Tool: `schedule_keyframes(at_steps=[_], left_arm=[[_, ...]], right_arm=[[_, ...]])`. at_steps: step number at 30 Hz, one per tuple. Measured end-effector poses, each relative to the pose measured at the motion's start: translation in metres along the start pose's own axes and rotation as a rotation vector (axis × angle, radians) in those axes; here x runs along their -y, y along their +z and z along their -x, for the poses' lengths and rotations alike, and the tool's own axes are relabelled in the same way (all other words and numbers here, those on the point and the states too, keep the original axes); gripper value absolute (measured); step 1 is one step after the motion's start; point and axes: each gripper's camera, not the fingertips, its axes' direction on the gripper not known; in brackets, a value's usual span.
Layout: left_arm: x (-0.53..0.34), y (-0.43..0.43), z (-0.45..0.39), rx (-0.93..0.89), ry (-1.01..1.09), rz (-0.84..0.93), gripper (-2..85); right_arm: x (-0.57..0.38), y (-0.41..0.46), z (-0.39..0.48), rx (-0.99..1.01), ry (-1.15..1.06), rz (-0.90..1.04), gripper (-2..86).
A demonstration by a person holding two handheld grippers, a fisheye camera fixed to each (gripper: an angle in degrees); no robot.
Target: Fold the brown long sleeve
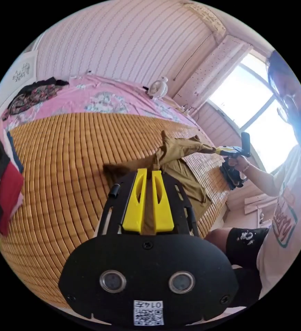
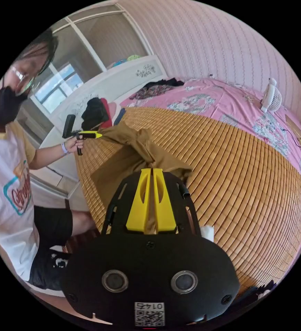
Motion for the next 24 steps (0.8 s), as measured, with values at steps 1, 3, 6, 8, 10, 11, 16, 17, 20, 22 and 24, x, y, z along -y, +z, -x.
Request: schedule_keyframes(at_steps=[1,3,6,8,10,11,16,17,20,22,24], left_arm=[[-0.034,0.000,-0.005,0.028,-0.063,0.054,2.7],[-0.085,0.004,-0.008,0.092,-0.173,0.122,3.7],[-0.142,0.012,-0.009,0.155,-0.361,0.218,4.1],[-0.151,0.016,-0.021,0.157,-0.402,0.212,4.2],[-0.144,0.024,-0.036,0.157,-0.364,0.209,4.3],[-0.136,0.031,-0.048,0.166,-0.327,0.210,4.6],[-0.105,0.064,-0.085,0.227,-0.259,0.197,6.3],[-0.097,0.073,-0.095,0.223,-0.225,0.193,6.6],[-0.081,0.099,-0.122,0.164,-0.163,0.231,7.0],[-0.077,0.117,-0.140,0.140,-0.119,0.298,6.7],[-0.077,0.138,-0.156,0.122,-0.058,0.398,5.2]], right_arm=[[-0.027,0.007,0.019,0.024,-0.007,0.101,1.7],[-0.068,0.026,0.037,0.047,0.058,0.256,2.7],[-0.115,0.048,0.052,0.058,0.202,0.405,5.0],[-0.116,0.043,0.069,0.031,0.254,0.365,6.0],[-0.103,0.043,0.086,0.000,0.241,0.333,6.9],[-0.091,0.047,0.100,-0.035,0.204,0.333,7.3],[-0.039,0.083,0.175,-0.038,0.005,0.324,8.4],[-0.029,0.095,0.193,-0.050,-0.042,0.326,8.1],[-0.016,0.130,0.216,-0.174,-0.077,0.415,5.4],[-0.010,0.134,0.220,-0.197,-0.061,0.441,1.8],[0.000,0.120,0.222,-0.175,-0.032,0.433,0.8]])
